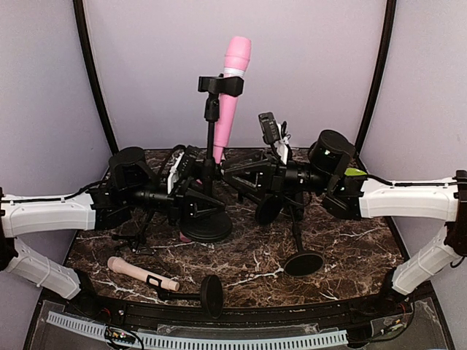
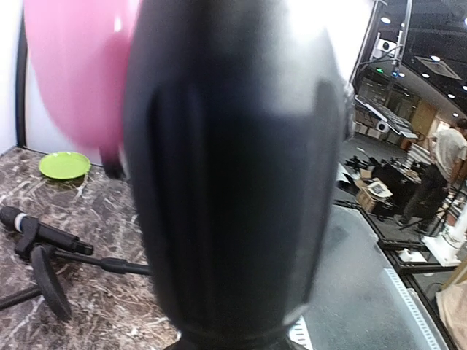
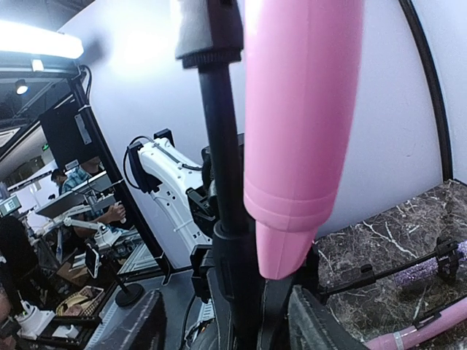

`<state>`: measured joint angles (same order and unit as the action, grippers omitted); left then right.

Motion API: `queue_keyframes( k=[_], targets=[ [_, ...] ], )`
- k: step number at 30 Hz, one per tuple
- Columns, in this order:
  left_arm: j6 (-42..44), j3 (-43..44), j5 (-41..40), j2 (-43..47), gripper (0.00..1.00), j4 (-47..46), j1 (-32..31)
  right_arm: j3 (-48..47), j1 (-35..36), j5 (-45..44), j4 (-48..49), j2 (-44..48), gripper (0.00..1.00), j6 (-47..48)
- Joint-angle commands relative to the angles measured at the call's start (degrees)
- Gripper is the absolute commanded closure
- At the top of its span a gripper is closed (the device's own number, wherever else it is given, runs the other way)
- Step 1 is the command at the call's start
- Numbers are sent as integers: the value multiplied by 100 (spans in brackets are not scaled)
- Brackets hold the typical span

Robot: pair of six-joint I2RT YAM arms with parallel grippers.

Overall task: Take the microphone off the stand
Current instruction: Unscrew the knob on the stand of the microphone stand, then hold the microphone from the microphone stand.

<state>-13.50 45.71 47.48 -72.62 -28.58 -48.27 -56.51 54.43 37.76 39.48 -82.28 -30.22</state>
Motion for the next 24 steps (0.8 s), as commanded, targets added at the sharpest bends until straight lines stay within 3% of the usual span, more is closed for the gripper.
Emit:
queue_keyframes(
  k=[1, 15, 20, 24],
  targets=[
    [276, -59, -568, 486, 100, -389, 20, 286, -67, -484, 324, 262, 35, -55],
    [243, 79, -148, 322, 100, -332, 26, 489, -119, -1116, 443, 484, 6, -82],
    [761, 426, 110, 143, 100, 411, -212, 410, -456, -741, 419, 706, 2, -93],
    [1090, 627, 138, -5, 100, 928, -463, 166, -815, 41, 535, 796, 1, -302]
  ],
)
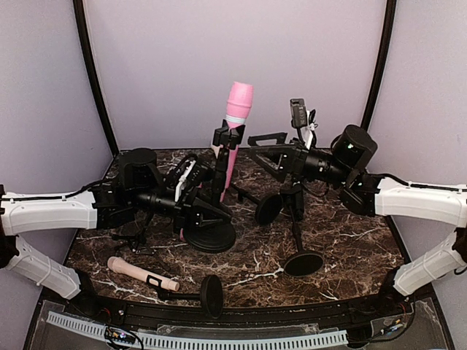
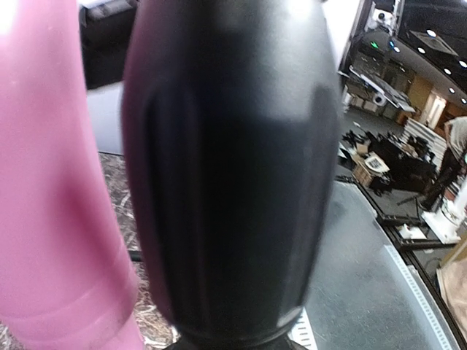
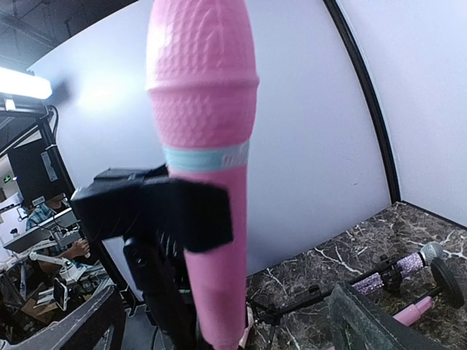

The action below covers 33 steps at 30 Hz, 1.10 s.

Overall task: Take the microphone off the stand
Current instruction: Hold the microphone from the microphone stand.

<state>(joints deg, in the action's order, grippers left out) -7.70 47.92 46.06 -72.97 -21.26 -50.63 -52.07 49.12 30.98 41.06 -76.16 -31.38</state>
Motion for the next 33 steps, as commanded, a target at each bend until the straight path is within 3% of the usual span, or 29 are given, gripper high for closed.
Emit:
queue_keyframes(
  k=[1, 5, 16, 23, 33],
  targets=[
    [506, 421, 293, -6, 100, 217, -254, -362, -339, 937, 358, 187, 1, -202],
    [505, 456, 368, -78, 100, 256, -291, -652, -373, 1518, 256, 186, 1, -194],
    [545, 569, 517, -187, 100, 439, -322, -679, -561, 1668, 349, 232, 1, -324],
    [584, 508, -173, -68, 100, 487, -318, -534, -562, 2110, 356, 497, 9, -496],
    [673, 375, -1011, 81, 100, 492, -323, -78, -562, 1863, 130, 1070, 15, -425]
  ],
)
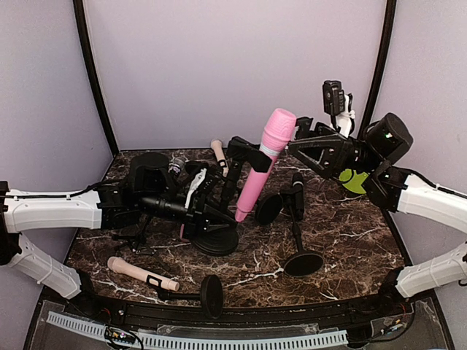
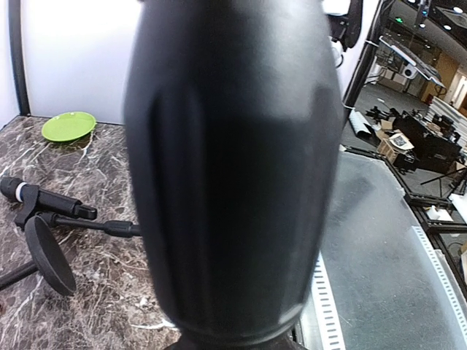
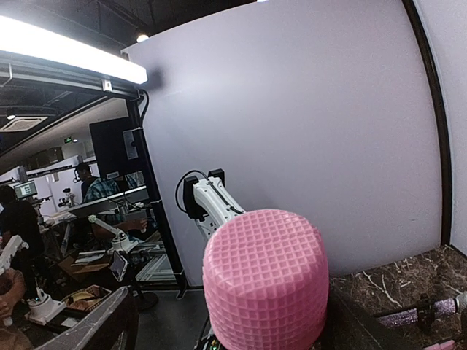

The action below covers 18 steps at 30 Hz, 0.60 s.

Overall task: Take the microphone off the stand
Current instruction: Hold the microphone from the microphone stand.

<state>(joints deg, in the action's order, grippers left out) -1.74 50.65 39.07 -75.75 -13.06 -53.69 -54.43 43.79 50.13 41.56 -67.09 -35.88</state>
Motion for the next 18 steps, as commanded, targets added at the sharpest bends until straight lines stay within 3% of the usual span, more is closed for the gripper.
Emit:
queue_keyframes(
  k=[1, 5, 11, 15, 18],
  targets=[
    [81, 93, -352, 367, 100, -333, -12, 206, -28, -55, 92, 177, 15, 6],
    [90, 77, -406, 383, 100, -337, -10, 279, -28, -182, 20, 273, 17, 32],
    [138, 74, 24, 376, 100, -387, -11, 286, -101, -1432, -883, 450, 9, 520],
    [139, 92, 304, 358, 100, -416, -10, 394, -326, -1255, -389, 315, 2, 155],
    [132, 124, 494, 319, 100, -408, -11, 209, -336, -813, -229, 83, 1, 46]
  ],
)
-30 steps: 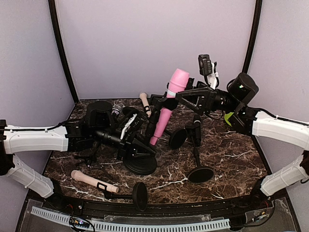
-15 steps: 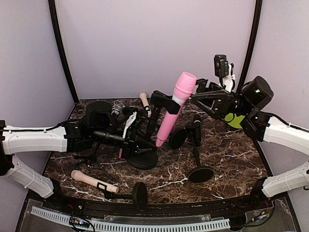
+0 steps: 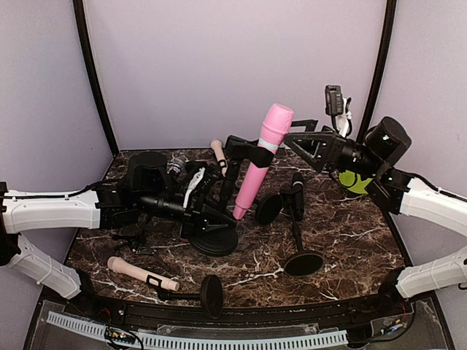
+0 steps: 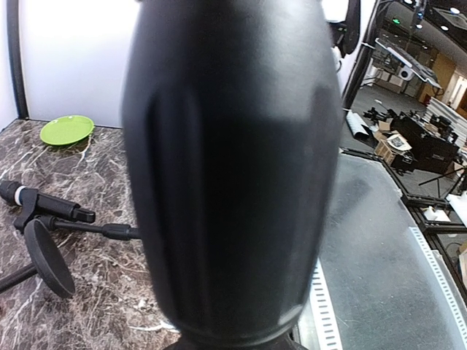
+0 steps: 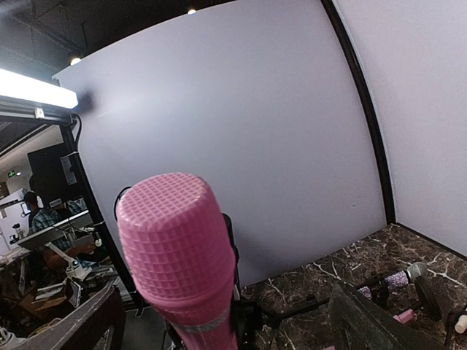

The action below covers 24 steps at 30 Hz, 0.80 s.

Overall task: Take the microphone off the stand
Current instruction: Hold the microphone from the microphone stand.

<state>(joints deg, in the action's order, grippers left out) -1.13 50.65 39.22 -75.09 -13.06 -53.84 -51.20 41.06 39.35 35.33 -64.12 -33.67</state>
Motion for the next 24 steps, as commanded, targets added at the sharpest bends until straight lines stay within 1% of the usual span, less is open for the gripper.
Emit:
queue_keyframes(
  k=[1, 6, 11, 14, 19, 22, 24],
  targets=[
    [70, 139, 515, 228, 100, -408, 5, -179, -63, 367, 482, -308, 1, -227],
    [51, 159, 526, 156, 100, -384, 3, -381, -25, 1091, 995, -578, 1, -470],
    [57, 170, 181, 116, 100, -287, 6, -515, 79, 1144, 690, -549, 2, -211],
    [55, 203, 112, 69, 100, -234, 6, -625, 140, 1123, 603, -629, 6, -134],
    [42, 241, -8, 4, 100, -158, 5, -855, 232, 1205, 582, -858, 19, -131],
    [61, 224, -113, -5, 100, -145, 6, -883, 252, 1153, 538, -891, 30, -94],
    [75, 195, -276, -6, 100, -167, 0, -872, 254, 1031, 327, -875, 38, 32]
  ],
)
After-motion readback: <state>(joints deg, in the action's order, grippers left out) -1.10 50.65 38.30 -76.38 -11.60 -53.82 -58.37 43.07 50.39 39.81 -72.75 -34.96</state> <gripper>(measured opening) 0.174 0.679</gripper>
